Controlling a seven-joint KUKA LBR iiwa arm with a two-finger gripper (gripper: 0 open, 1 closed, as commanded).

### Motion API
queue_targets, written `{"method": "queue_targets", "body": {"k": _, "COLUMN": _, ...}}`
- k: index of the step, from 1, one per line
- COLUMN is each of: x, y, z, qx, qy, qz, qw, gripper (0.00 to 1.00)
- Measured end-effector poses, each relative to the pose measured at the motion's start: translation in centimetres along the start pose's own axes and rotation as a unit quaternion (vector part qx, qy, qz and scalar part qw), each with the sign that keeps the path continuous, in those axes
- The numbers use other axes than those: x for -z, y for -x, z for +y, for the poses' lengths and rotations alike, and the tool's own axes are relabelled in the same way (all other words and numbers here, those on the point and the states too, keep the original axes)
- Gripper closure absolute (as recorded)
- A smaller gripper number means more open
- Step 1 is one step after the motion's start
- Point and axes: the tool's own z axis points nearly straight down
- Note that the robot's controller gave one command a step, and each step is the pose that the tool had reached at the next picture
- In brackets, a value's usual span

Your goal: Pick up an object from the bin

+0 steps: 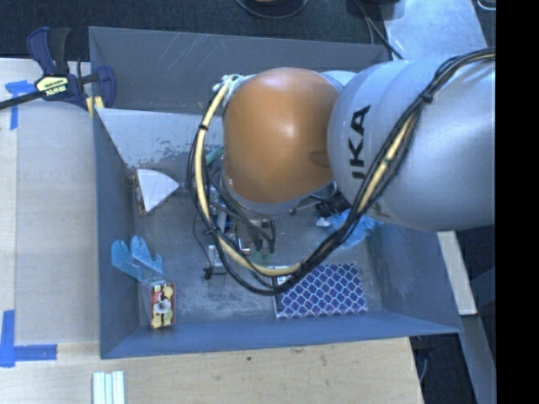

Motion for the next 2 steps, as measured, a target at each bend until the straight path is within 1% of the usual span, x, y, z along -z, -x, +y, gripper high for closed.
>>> {"method": "queue_targets", "body": {"k": 1, "x": 0.4, "y": 0.2, "z": -0.1, "qx": -0.002, "qy": 0.001, "qz": -0.0041, "qw": 1.0, "gripper": 0.0}}
{"method": "queue_targets", "body": {"k": 2, "x": -3.3, "y": 1.4, "z": -2.1, "qx": 0.009, "qy": 0.0, "qz": -0.0001, "qw": 1.0, "gripper": 0.0}}
